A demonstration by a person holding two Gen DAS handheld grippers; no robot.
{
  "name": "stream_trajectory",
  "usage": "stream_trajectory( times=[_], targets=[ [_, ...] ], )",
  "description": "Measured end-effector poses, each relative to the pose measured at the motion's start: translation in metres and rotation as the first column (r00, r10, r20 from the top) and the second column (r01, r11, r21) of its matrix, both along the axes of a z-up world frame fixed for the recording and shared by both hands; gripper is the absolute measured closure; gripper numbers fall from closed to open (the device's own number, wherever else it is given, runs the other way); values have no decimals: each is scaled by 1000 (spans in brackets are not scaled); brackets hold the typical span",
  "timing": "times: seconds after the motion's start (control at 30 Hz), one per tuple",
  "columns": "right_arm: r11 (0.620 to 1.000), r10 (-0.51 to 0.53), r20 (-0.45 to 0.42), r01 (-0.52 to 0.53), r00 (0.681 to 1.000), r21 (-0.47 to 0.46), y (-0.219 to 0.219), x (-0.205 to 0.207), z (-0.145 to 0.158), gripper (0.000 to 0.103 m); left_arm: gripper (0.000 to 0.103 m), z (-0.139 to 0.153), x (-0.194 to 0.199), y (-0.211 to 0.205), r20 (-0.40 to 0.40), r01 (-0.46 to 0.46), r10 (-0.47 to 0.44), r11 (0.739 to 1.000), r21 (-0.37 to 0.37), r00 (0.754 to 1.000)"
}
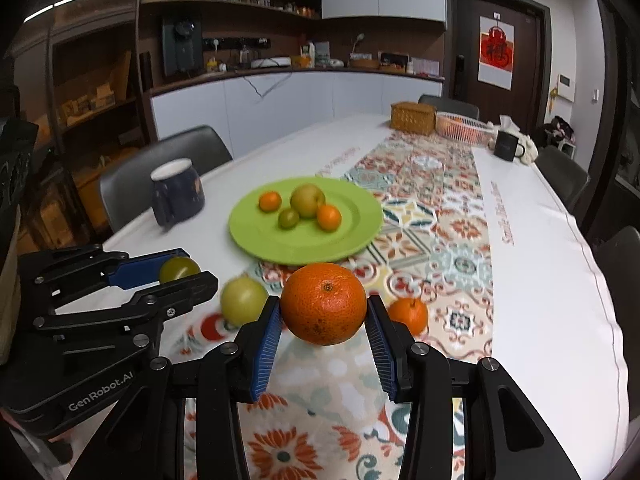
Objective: Organize fruits
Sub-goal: 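Carry both fruits onto the green plate and open both tools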
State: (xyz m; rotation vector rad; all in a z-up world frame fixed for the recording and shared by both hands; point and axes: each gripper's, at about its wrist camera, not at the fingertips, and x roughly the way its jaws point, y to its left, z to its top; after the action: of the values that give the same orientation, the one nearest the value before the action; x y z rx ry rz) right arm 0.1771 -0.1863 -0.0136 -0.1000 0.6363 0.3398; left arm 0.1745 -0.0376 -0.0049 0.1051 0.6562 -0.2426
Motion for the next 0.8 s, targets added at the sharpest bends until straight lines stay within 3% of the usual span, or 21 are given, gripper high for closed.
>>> stream_trajectory(
  times=[0.17, 0.43, 0.8],
  targets=[
    [1000, 4, 30, -4, 1000, 15, 7, 14, 17, 60, 75, 11, 17, 9, 14, -11, 11, 1000, 11, 1000],
    [999, 7, 9, -8, 1000, 46, 19, 62, 31, 60, 75, 26, 56, 22, 29, -17, 16, 999, 33, 999],
    [1000, -4, -84, 7, 996, 28, 29, 151, 24, 60, 75, 19, 144, 35, -65, -15, 16, 1000, 16, 998]
  ],
)
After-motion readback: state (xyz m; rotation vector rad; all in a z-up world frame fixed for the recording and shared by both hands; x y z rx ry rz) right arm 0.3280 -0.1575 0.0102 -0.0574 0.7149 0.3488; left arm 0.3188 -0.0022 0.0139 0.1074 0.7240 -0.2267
